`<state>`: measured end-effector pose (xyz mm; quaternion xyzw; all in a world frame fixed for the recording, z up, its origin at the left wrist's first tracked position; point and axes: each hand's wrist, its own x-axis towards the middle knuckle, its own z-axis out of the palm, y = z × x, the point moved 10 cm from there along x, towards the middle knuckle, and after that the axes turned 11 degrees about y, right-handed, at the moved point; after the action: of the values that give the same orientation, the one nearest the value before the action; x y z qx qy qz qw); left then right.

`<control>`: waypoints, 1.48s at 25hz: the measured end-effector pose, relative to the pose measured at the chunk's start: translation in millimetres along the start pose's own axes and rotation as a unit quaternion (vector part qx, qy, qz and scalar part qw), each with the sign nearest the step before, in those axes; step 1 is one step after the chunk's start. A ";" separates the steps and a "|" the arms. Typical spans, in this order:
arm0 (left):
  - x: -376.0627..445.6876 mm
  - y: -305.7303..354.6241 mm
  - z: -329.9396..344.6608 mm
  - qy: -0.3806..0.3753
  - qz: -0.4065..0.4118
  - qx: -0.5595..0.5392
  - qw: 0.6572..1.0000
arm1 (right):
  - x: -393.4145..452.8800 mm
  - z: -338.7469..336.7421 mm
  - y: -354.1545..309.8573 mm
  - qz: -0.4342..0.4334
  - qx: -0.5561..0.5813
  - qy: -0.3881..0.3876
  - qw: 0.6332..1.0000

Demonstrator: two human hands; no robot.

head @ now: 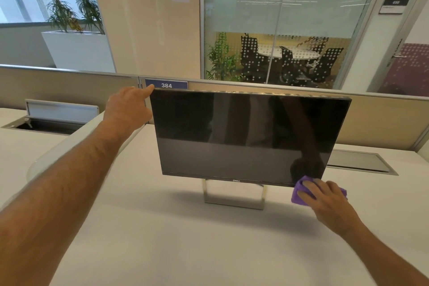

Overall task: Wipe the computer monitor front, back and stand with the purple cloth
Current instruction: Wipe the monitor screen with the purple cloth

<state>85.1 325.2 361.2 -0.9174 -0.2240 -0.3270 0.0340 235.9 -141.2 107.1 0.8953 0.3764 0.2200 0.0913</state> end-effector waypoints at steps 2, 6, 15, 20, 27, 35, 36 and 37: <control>0.3 1.2 1.1 -0.004 0.000 -0.001 1.000 | 4.1 -8.3 8.0 0.042 0.021 0.004 0.999; 0.0 -0.2 1.6 -0.006 -0.003 0.000 1.000 | -6.2 8.6 -4.0 0.003 -0.001 -0.033 0.999; -0.2 1.5 3.0 -0.007 -0.005 -0.005 1.000 | 23.6 -21.5 -42.7 -0.062 0.010 0.012 0.998; -0.8 1.4 3.7 -0.012 -0.007 -0.008 1.000 | 43.1 -34.6 -49.9 -0.039 0.029 0.046 0.998; -1.5 1.9 2.4 -0.011 -0.006 -0.004 1.000 | 43.5 -25.8 -85.7 -0.130 -0.018 0.008 0.991; -1.6 -0.2 1.9 -0.016 -0.008 -0.004 1.000 | 52.8 -25.9 -115.9 -0.170 -0.026 0.004 0.985; -1.9 -0.7 2.5 -0.017 -0.008 -0.006 1.000 | 56.5 -27.6 -116.7 -0.162 -0.024 0.007 0.986; -1.7 -0.9 2.9 -0.017 -0.007 -0.007 1.000 | 63.9 -32.5 -114.1 -0.137 -0.015 0.018 0.990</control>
<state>85.3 326.0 357.8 -0.9213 -0.2291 -0.3134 0.0216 188.1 -15.8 119.1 0.8298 0.4937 0.2274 0.1266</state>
